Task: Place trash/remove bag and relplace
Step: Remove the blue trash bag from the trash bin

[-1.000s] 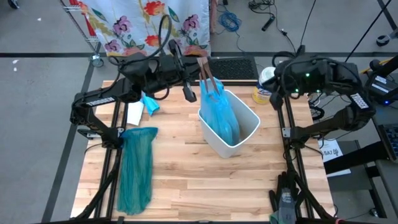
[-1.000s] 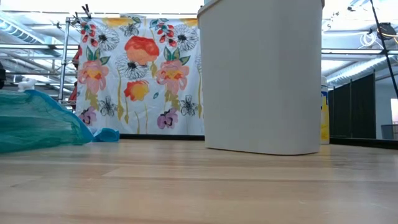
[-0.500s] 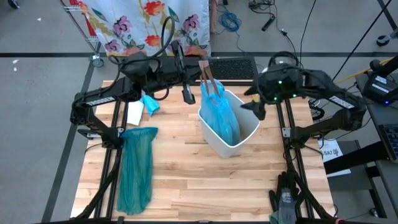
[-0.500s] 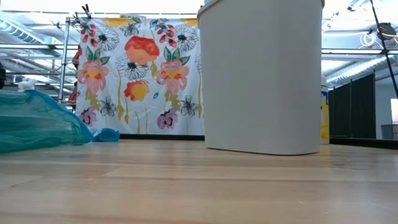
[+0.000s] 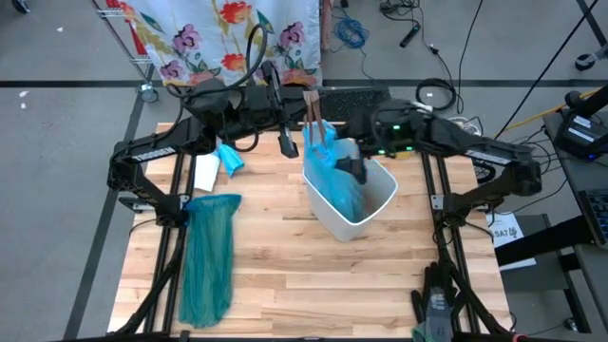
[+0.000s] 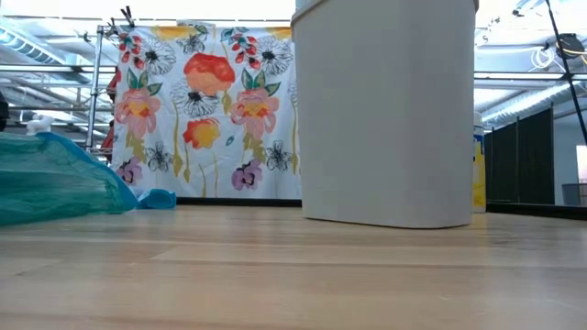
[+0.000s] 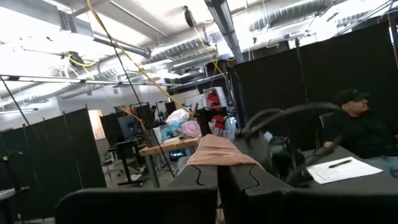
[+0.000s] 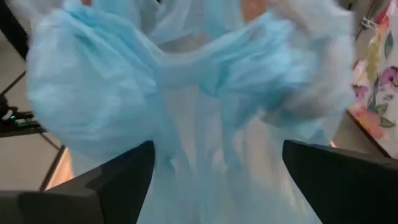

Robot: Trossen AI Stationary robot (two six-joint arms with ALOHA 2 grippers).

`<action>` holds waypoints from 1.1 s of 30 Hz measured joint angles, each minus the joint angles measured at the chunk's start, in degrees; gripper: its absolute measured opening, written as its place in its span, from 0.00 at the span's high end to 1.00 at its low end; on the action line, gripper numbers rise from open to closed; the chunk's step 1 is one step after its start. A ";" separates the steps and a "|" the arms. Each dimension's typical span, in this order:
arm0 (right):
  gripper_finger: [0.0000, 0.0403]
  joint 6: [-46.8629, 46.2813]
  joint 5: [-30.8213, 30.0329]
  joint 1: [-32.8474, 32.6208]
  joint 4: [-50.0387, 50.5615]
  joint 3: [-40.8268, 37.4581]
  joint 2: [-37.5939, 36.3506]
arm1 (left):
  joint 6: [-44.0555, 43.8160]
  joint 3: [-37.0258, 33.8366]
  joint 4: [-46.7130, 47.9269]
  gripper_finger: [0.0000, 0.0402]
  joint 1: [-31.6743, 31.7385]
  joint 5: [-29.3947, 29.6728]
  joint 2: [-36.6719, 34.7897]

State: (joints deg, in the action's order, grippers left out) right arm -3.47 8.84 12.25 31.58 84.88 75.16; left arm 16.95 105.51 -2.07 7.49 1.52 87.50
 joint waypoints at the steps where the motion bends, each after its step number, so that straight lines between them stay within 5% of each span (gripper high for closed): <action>1: 0.14 0.16 0.00 0.00 -1.67 -0.06 1.25 | 0.00 0.00 -0.09 1.00 0.00 0.00 0.02; 6: 0.15 2.23 3.87 0.02 -10.52 -0.08 8.02 | -0.07 -0.02 -0.31 1.00 0.00 0.07 0.04; 10: 0.27 1.33 9.46 -0.15 -14.90 -0.08 11.62 | -0.11 -0.09 -0.19 1.00 0.00 0.11 -0.44; 18: 0.94 3.29 10.68 -0.34 -14.47 -0.08 12.35 | -1.60 -0.09 3.00 1.00 -0.13 0.22 -1.76; 33: 1.00 4.02 0.92 1.81 -7.50 -0.15 0.77 | -8.06 -0.07 18.40 1.00 -0.11 5.05 -4.22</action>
State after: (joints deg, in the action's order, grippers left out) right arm 0.55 9.76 14.06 24.08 84.73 75.93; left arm 8.89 105.45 16.33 7.38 6.57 83.28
